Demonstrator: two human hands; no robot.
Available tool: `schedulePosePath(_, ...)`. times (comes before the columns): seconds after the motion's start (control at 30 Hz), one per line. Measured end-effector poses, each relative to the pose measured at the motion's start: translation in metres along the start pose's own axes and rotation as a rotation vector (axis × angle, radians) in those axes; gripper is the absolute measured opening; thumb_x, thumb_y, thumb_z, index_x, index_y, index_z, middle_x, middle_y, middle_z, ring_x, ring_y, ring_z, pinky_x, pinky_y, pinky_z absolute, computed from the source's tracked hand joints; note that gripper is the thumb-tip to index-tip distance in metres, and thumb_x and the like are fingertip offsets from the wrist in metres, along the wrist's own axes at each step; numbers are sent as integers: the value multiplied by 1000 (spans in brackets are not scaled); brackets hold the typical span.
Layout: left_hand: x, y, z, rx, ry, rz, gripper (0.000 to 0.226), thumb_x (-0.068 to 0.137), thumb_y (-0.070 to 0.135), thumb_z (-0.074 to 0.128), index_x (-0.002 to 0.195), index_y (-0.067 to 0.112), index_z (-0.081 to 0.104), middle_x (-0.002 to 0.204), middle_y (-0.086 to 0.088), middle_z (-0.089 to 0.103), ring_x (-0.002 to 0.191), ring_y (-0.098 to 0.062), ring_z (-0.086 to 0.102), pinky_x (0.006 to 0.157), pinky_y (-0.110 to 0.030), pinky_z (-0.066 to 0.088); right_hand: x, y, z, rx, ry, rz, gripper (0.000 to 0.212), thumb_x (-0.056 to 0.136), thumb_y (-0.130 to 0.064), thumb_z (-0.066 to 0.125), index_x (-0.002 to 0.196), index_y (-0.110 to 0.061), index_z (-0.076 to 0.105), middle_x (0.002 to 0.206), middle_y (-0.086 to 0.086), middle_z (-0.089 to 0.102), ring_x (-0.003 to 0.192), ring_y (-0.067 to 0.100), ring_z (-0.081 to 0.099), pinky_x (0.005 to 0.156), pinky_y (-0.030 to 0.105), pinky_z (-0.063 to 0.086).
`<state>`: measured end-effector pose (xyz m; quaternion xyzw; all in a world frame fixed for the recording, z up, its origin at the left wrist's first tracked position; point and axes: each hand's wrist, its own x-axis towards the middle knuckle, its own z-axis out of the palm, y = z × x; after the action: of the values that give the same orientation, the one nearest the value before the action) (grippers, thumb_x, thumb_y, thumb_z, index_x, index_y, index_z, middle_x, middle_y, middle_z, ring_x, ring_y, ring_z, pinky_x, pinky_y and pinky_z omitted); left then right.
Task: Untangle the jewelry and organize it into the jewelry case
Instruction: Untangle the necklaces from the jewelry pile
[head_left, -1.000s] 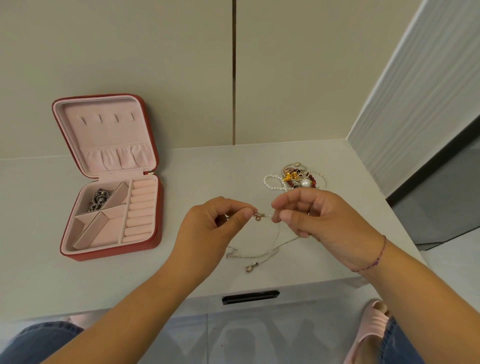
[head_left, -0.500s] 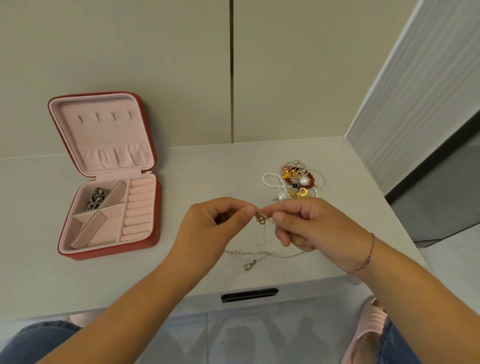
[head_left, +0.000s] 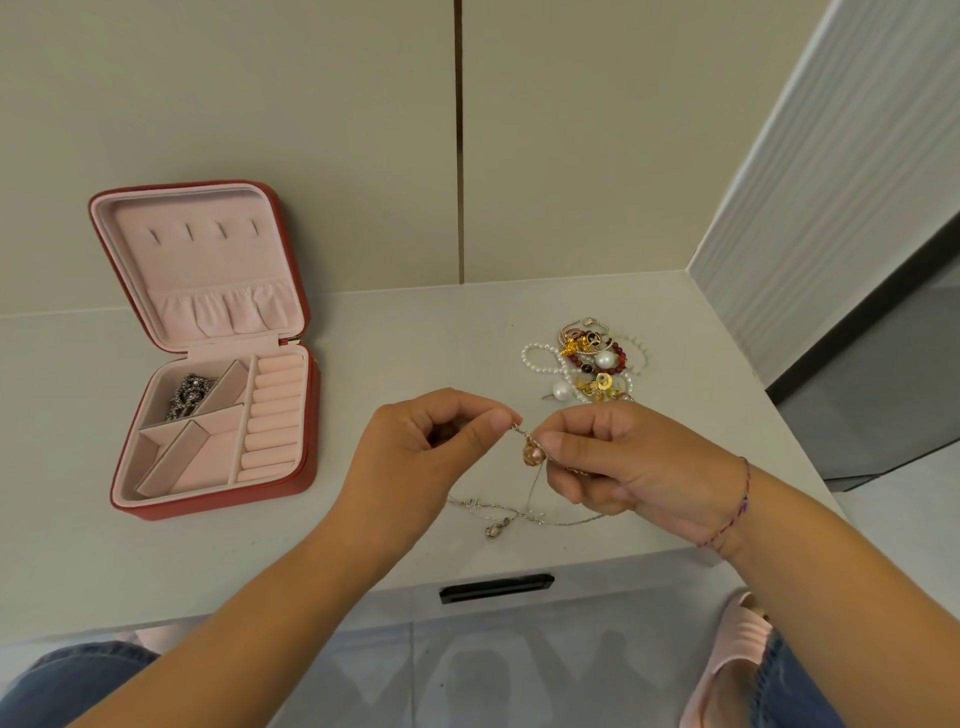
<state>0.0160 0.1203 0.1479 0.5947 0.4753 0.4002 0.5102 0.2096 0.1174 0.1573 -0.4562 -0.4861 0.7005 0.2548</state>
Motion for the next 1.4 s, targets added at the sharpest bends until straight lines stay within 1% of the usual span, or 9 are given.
schedulePosePath(0.13,1,1,-2,17,31,2,16,78,41,63,79,30,75,80,-19,64,65,-16,44,57,-16,38,-1,1,-2,-24,21,19,18,85,-26,55,78,-10,60,57,6,53,38,7,25,40,16,21)
schedulePosePath(0.27,3,-2,-3,31,39,-21,17,82,43,59,79,31,71,68,-21,47,58,-16,34,53,-25,33,0,0,-1,-60,42,20,28,78,-33,59,90,-8,64,55,1,46,41,7,24,40,17,19)
schedulePosePath(0.4,3,-4,-1,-1,33,-40,18,93,25,56,81,21,69,54,10,47,51,-9,31,52,-23,29,2,-1,0,-84,93,-9,39,70,-26,69,106,-12,67,50,-5,34,43,7,22,41,17,19)
schedulePosePath(0.47,2,-3,0,-15,28,-49,19,95,20,54,81,16,67,50,15,48,48,-7,30,49,-18,30,2,-1,2,-84,100,-25,38,68,-23,71,105,-15,69,50,-4,28,44,8,19,41,18,18)
schedulePosePath(0.6,2,3,2,-59,16,-52,19,96,16,51,83,10,64,47,15,51,45,-5,31,47,-14,31,4,1,8,-103,111,-29,28,71,-18,73,99,-15,73,53,-2,23,45,9,16,41,19,15)
schedulePosePath(0.77,0,9,3,-109,-3,-71,20,97,14,48,85,4,62,45,15,52,44,-5,30,45,-14,30,2,1,12,-104,128,-35,19,66,-26,73,81,-14,73,50,-5,37,45,9,19,42,19,15)
schedulePosePath(0.93,0,9,2,-111,12,-93,22,98,15,46,91,1,61,46,15,55,43,-5,30,45,-13,30,-1,-3,3,58,76,-85,9,74,-19,76,69,-15,70,51,-3,35,43,8,22,45,20,15)
schedulePosePath(1.1,0,8,3,-123,13,-110,23,98,18,47,90,4,64,44,14,52,42,-6,31,45,-14,30,0,1,-2,127,-90,-115,29,65,-41,81,72,-15,70,57,-1,43,47,7,31,50,21,21)
schedulePosePath(1.4,0,10,3,-282,-80,-174,26,99,18,42,89,0,58,50,9,57,40,-7,25,43,-16,27,0,2,-5,224,-119,-118,31,64,-40,83,74,-15,69,59,-2,44,48,7,31,49,17,25)
